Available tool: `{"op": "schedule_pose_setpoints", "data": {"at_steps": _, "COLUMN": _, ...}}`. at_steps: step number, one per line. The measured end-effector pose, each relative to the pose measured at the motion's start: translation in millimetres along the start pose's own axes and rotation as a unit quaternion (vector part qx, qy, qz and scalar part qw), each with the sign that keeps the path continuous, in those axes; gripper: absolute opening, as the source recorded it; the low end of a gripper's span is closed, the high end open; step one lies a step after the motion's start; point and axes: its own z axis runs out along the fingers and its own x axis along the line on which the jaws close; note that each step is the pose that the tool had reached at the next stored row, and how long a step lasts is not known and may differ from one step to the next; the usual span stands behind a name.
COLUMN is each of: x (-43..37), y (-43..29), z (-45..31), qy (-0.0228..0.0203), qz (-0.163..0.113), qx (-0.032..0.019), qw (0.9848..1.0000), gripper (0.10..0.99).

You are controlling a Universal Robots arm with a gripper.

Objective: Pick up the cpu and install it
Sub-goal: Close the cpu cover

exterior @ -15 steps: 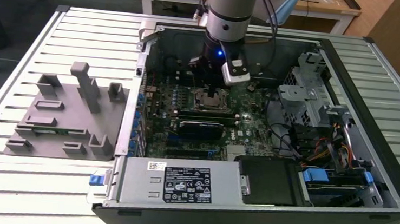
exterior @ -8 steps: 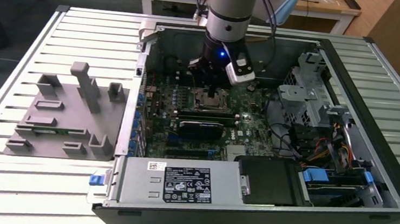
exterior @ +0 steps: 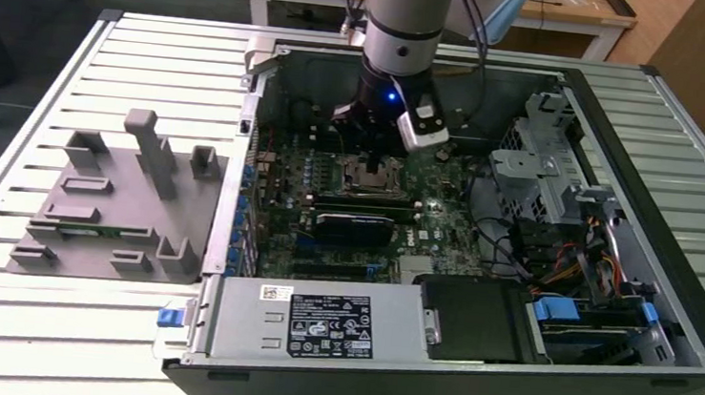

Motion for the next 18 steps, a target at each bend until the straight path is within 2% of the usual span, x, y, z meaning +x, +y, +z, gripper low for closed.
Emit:
{"op": "schedule_pose_setpoints", "data": {"at_steps": 2, "x": 0.0, "y": 0.0, "z": 0.3, "qy": 0.0000, "qz": 0.013, "qx": -0.0001, "qw": 0.9999, "gripper": 0.106}}
{"op": "schedule_pose_setpoints", "data": {"at_steps": 7, "x": 1.3, "y": -0.1, "z": 0.5, "qy": -0.0001, "qz": 0.014, "qx": -0.0002, "qw": 0.9999, "gripper": 0.106}}
{"op": "schedule_pose_setpoints", "data": {"at_steps": 14, "x": 14.9, "y": -1.7, "z": 2.7, "qy": -0.0001, "qz": 0.013, "qx": -0.0002, "qw": 0.9999, "gripper": 0.106}}
{"op": "schedule_pose_setpoints", "data": {"at_steps": 18, "x": 19.6, "y": -2.3, "z": 6.3, "qy": 0.0000, "qz": 0.013, "qx": -0.0001, "qw": 0.9999, "gripper": 0.106}}
